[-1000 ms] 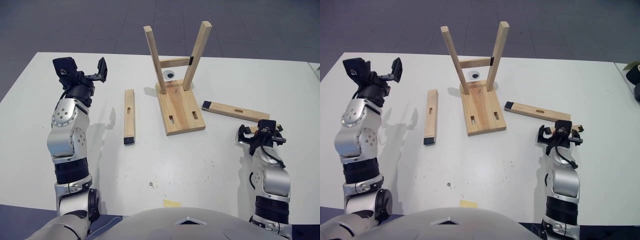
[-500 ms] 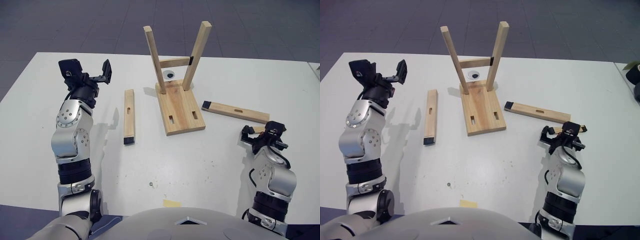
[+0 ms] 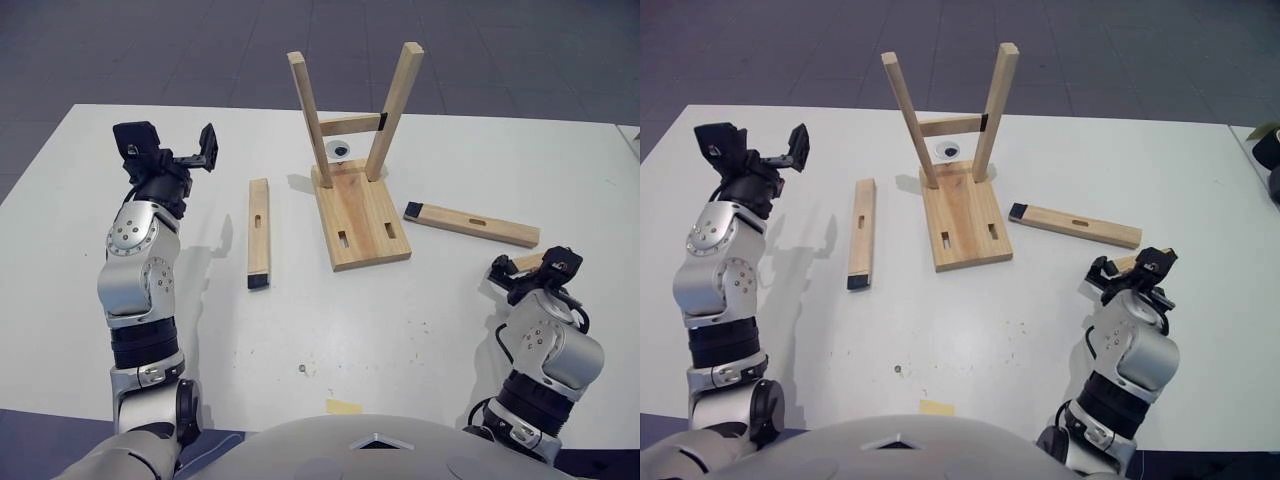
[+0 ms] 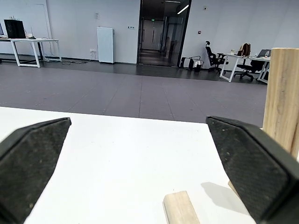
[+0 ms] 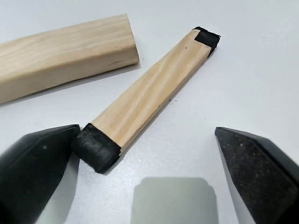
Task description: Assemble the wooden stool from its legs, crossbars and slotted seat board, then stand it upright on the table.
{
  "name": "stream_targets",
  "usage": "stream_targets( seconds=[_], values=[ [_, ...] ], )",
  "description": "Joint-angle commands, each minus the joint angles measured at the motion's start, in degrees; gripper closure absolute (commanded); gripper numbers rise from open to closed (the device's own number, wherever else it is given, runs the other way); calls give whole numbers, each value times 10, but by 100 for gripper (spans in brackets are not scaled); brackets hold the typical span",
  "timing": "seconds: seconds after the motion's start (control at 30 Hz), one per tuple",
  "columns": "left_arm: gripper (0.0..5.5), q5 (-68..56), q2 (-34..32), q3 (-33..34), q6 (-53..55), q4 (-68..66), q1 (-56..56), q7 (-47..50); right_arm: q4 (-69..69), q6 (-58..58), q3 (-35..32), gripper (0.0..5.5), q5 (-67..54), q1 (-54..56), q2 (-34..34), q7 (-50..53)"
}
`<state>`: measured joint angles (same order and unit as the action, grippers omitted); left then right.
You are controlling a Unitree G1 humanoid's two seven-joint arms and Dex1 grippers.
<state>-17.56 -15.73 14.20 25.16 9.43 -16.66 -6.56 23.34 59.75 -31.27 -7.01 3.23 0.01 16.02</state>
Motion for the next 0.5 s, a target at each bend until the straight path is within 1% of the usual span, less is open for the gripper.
stream_targets(
  seconds=[0.03, 0.1, 0.13, 0.23, 0.5],
  values=[
    [12, 4, 0, 1, -2, -2, 11, -2, -30, 2, -12, 10, 13, 13, 3, 21],
    [12, 4, 1, 0, -2, -3, 11, -1, -57, -16, -12, 10, 14, 31, 7, 27],
    [10, 5, 2, -2, -3, -4, 10, -2, -73, -27, -14, 31, 14, 37, 9, 31],
    [10, 6, 0, -7, -2, -9, 5, -9, -89, -41, -20, 65, 10, 44, 15, 38],
    [10, 7, -3, -8, -2, -15, 3, -17, -144, -67, -52, 199, 5, 46, 16, 56]
  ],
)
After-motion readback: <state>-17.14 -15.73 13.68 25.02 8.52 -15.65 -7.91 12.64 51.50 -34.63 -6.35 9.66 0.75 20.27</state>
